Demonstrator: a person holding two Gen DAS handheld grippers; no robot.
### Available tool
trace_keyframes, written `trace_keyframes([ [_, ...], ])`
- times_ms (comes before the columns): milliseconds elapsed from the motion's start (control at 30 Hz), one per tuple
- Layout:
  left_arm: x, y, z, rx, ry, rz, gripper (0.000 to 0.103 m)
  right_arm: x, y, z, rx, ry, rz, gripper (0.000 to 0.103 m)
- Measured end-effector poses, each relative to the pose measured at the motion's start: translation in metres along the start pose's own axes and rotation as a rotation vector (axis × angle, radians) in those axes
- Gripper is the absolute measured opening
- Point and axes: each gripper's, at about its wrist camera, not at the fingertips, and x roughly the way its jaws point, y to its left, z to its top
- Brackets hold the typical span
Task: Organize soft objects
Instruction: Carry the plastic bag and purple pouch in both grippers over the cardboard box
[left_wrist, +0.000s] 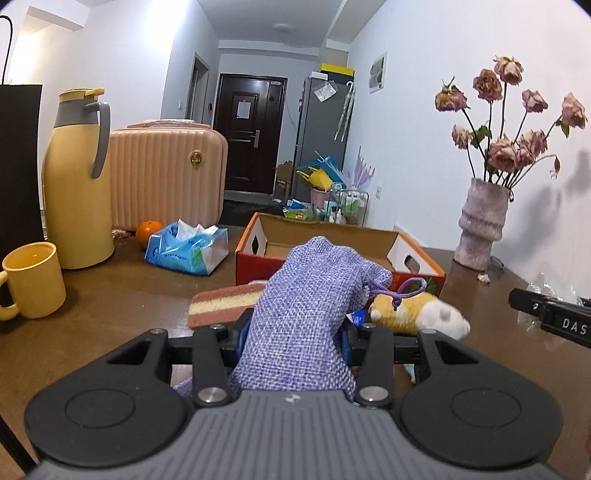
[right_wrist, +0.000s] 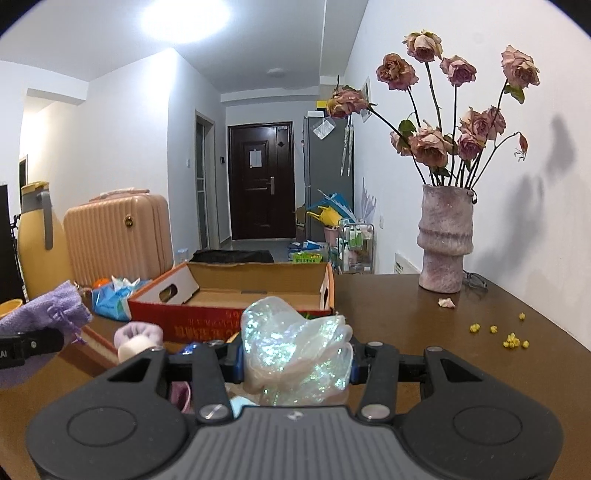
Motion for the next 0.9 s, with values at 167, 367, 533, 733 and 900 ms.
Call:
trace_keyframes([
  [167,0.009,-0.005,0.014,-0.013,-0.028,-0.001,0.043,0.013,0.001,0.013,0.02,-0.017,-0.001,0.046],
  [367,0.02,-0.012,0.028,-0.018,-0.055,0.002,0.043,0.031,0.007,0.024,0.021,-0.032,-0.002,0.046],
  [533,0.033,-0.018,0.037,-0.03,-0.068,0.006,0.043,0.047,0.011,0.029,0.029,-0.031,-0.002,0.046],
  [733,0.054,-0.023,0.048,-0.048,-0.066,0.019,0.043,0.063,0.016,0.039,0.021,-0.04,-0.008,0.046],
  [900,0.07,-0.029,0.059,-0.054,-0.078,0.028,0.043,0.076,0.016,0.051,0.015,-0.056,-0.015,0.046],
])
